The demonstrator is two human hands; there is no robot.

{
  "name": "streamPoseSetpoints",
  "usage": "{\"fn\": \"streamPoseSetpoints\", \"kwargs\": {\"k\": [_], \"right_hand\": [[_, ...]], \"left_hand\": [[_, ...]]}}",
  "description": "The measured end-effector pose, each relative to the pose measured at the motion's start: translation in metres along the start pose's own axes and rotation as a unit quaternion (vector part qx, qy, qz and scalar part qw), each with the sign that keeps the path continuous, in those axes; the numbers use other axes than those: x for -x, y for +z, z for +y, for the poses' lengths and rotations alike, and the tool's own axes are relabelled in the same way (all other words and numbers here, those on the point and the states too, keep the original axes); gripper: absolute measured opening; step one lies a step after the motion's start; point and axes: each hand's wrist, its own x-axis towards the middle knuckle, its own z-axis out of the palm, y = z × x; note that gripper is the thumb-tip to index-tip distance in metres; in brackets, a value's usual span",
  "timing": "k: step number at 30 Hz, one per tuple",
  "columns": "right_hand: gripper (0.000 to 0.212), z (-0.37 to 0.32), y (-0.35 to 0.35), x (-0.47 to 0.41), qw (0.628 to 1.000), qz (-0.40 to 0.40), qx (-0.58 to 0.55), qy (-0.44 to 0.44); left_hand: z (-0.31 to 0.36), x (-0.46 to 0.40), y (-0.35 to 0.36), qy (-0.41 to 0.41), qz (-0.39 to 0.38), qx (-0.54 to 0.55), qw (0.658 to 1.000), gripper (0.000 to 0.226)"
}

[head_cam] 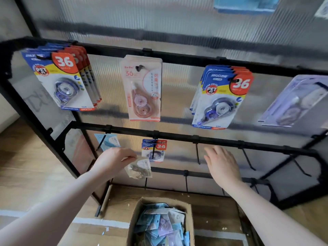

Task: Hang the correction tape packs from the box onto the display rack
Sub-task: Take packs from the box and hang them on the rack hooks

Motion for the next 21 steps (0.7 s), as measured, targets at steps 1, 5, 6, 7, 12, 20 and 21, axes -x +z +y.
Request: {"fn": "streamPoseSetpoints", "kwargs": {"k": [1, 5, 6, 7, 12, 20, 21], "right_hand": [[0.027, 0.007, -0.002, 0.004, 1.0, -0.004, 0.001, 0.005], [0.03, 0.039, -0.007, 0.022, 1.0, -0.007, -0.009, 0.028], [0.031, 0.048, -0.007, 0.026, 0.999, -0.008, -0.014, 0.033], [0.032, 0.057, -0.007, 0.031, 0.999, -0.008, -0.018, 0.041], [0.024, 0.099, 0.0, 0.052, 0.998, 0.016, -0.006, 0.058], [0.024, 0.143, 0.021, 0.067, 0.997, 0.071, -0.014, 0.037], [0.024, 0.146, 0.024, 0.067, 0.997, 0.075, -0.018, 0.03]], "left_hand": [[0.007, -0.002, 0.001, 0.001, -0.001, 0.001, 1.0, 0.018], [0.033, -0.012, 0.014, 0.012, -0.017, 0.01, 1.0, 0.018], [0.041, -0.014, 0.018, 0.017, -0.018, 0.015, 1.0, 0.017], [0.05, -0.017, 0.023, 0.026, -0.018, 0.021, 0.999, 0.016], [0.097, -0.029, 0.06, 0.064, -0.01, 0.04, 0.997, 0.015], [0.147, -0.037, 0.112, 0.105, 0.048, 0.059, 0.992, 0.022], [0.149, -0.038, 0.117, 0.103, 0.05, 0.061, 0.992, 0.023]]}}
